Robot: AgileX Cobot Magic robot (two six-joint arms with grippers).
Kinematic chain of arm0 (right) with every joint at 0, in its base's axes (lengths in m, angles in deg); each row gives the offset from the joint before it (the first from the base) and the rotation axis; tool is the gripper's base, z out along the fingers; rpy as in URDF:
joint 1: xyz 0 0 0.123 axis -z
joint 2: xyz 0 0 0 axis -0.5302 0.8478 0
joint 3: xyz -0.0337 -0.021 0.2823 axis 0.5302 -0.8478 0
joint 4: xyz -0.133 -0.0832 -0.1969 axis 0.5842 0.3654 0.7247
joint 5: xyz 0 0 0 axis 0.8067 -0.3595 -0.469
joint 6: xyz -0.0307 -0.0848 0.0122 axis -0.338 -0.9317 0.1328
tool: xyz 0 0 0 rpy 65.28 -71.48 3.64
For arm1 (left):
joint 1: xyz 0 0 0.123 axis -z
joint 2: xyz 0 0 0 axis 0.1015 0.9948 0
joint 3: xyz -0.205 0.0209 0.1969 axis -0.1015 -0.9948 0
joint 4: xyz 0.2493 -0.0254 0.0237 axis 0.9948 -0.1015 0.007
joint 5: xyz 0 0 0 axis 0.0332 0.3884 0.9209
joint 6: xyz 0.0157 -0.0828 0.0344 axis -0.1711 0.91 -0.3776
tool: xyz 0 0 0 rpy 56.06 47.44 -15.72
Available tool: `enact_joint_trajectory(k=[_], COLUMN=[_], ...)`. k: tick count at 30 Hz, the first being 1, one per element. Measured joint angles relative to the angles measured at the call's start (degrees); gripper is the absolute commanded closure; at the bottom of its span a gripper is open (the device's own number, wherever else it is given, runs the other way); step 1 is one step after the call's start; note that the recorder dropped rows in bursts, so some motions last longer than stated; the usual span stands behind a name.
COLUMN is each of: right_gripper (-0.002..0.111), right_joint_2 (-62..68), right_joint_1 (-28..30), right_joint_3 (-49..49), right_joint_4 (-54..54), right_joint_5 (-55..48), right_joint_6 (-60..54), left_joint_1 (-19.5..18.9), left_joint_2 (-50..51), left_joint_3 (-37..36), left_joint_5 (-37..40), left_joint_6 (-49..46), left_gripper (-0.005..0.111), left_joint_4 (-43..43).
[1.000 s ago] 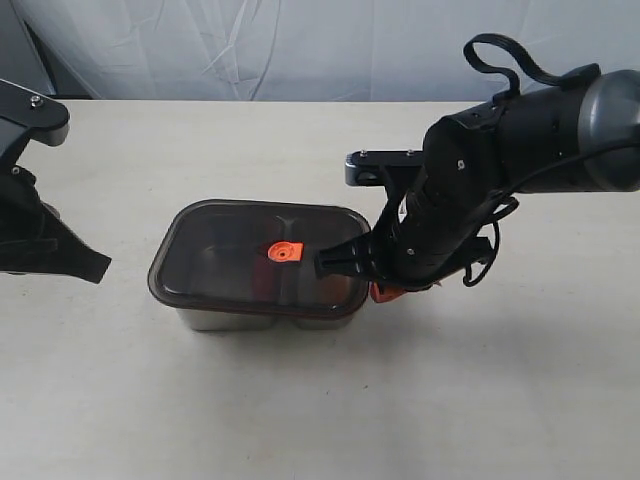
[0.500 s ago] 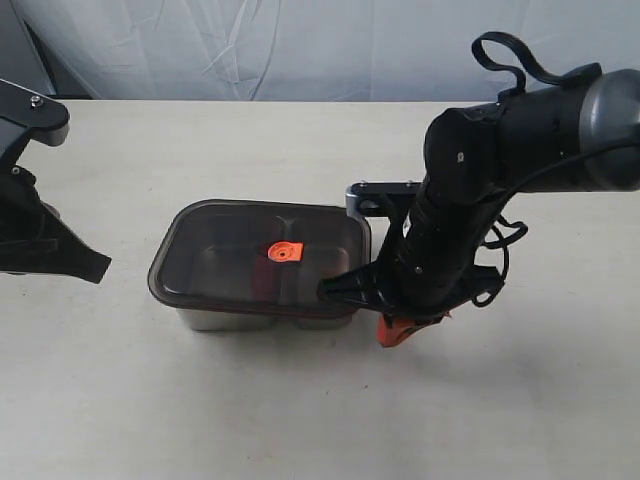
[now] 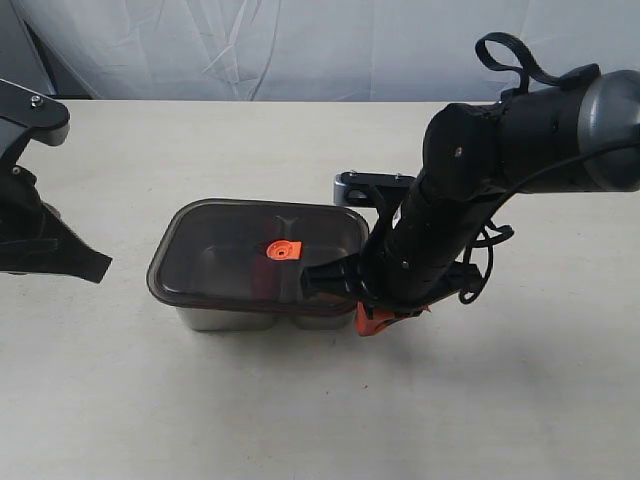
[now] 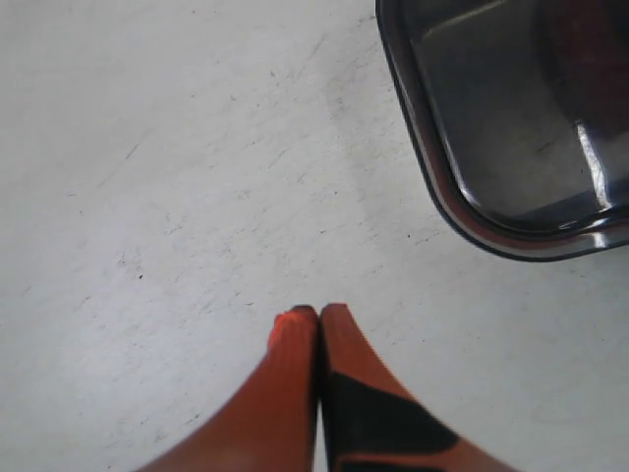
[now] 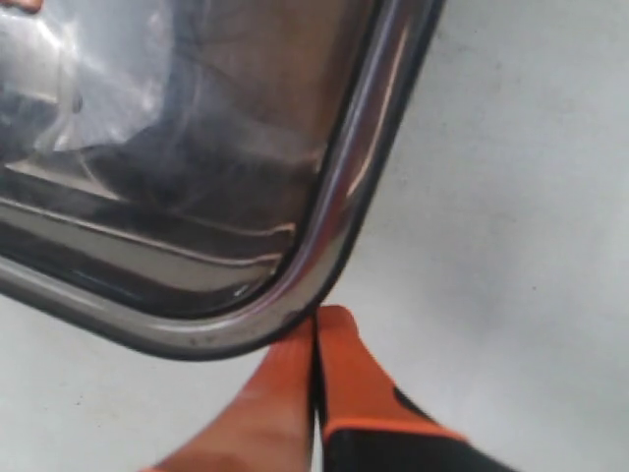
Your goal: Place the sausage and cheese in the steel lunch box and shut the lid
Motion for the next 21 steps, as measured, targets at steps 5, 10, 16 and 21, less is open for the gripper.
enact_joint_trajectory(k=[5, 10, 16, 21], right_gripper=[0.108, 0.108, 0.108, 0.108], right_joint_2=[0.00, 0.00, 0.00, 0.00], right_joint_1=[0.00, 0.00, 0.00, 0.00], right_joint_3=[0.00, 0.00, 0.00, 0.00], right_joint_4=[0.10, 2.08, 8.94, 13.08], right_joint_5=[0.97, 1.43, 1.81, -0.53], right_joint_6=[0.00, 0.34, 4.92, 6.93], left_joint_1=[0.00, 0.00, 0.00, 0.00], left_joint_2=[0.00, 0.00, 0.00, 3.02], left_joint_3=[0.00, 0.00, 0.00, 0.09], left_joint_5=[-0.11, -0.11, 0.00, 0.38], left_joint_6=[0.00, 0.00, -1.96, -6.72], left_gripper=[0.107, 0.107, 0.107, 0.107], left_joint_4=[0.00, 0.00, -2.53, -6.95])
